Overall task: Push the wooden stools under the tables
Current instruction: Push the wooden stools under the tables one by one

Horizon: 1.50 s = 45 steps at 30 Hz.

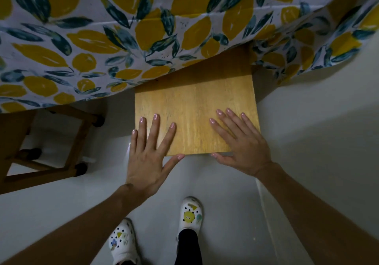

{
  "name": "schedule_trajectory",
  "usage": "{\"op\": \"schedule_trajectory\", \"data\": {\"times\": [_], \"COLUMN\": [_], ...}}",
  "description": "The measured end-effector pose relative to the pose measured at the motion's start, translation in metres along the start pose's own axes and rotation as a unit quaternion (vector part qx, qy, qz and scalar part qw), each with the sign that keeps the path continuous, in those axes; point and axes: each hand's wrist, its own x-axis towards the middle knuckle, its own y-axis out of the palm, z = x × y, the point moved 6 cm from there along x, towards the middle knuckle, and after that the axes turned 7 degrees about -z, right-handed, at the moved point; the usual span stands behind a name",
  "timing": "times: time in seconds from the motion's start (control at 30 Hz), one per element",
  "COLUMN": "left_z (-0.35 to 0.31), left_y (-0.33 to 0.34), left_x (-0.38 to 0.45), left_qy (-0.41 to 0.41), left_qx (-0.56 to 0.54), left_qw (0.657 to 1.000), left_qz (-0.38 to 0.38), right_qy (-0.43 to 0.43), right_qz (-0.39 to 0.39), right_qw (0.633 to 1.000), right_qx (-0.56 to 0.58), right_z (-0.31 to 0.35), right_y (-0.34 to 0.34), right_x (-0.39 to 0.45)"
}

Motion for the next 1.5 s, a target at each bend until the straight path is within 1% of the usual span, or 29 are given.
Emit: {"op": "schedule_trajectory", "data": {"times": [0.07, 0.17, 0.4, 0.5, 0.67, 0.8, 1.03, 1.23, 1.33, 1.4, 1.47, 1.5], "left_z": [-0.011, -0.019, -0.022, -0.012, 0.006, 0.009, 0.008, 0.011, 0.016, 0.025, 0.034, 0.047], "left_y": [0.003, 0.005, 0.004, 0.001, -0.006, -0.007, -0.008, -0.009, -0.015, -0.023, -0.03, -0.034], "left_x": [0.009, 0.024, 0.052, 0.066, 0.089, 0.098, 0.099, 0.099, 0.099, 0.095, 0.089, 0.081], "left_qy": [-0.015, -0.033, -0.054, -0.044, -0.026, -0.025, -0.022, -0.013, 0.011, 0.05, 0.084, 0.087], "left_qx": [-0.002, -0.001, 0.0, -0.003, 0.002, 0.009, 0.003, -0.013, -0.048, -0.104, -0.134, -0.134], "left_qw": [1.0, 0.999, 0.998, 0.999, 0.999, 0.999, 1.0, 1.0, 0.998, 0.992, 0.986, 0.987], "left_qz": [-0.01, -0.02, -0.037, -0.031, -0.024, -0.021, -0.017, 0.005, 0.034, 0.057, 0.053, 0.034], "right_qy": [-0.019, -0.024, -0.045, -0.033, -0.006, 0.003, 0.002, 0.003, 0.033, 0.084, 0.145, 0.163], "right_qz": [0.016, 0.034, 0.066, 0.079, 0.073, 0.104, 0.103, 0.15, 0.176, 0.19, 0.174, 0.152], "right_qw": [1.0, 0.999, 0.997, 0.996, 0.997, 0.994, 0.994, 0.988, 0.983, 0.978, 0.974, 0.975], "right_qx": [0.001, 0.009, 0.012, 0.008, 0.017, 0.029, 0.034, 0.033, 0.028, 0.01, -0.002, 0.002], "right_z": [-0.018, -0.039, -0.064, -0.066, -0.067, -0.073, -0.071, -0.067, -0.062, -0.05, -0.035, -0.018], "right_y": [0.001, 0.002, 0.006, 0.011, 0.015, 0.018, 0.015, 0.015, 0.013, 0.013, 0.008, 0.005], "right_x": [0.007, 0.019, 0.049, 0.061, 0.08, 0.088, 0.09, 0.09, 0.092, 0.092, 0.09, 0.092]}}
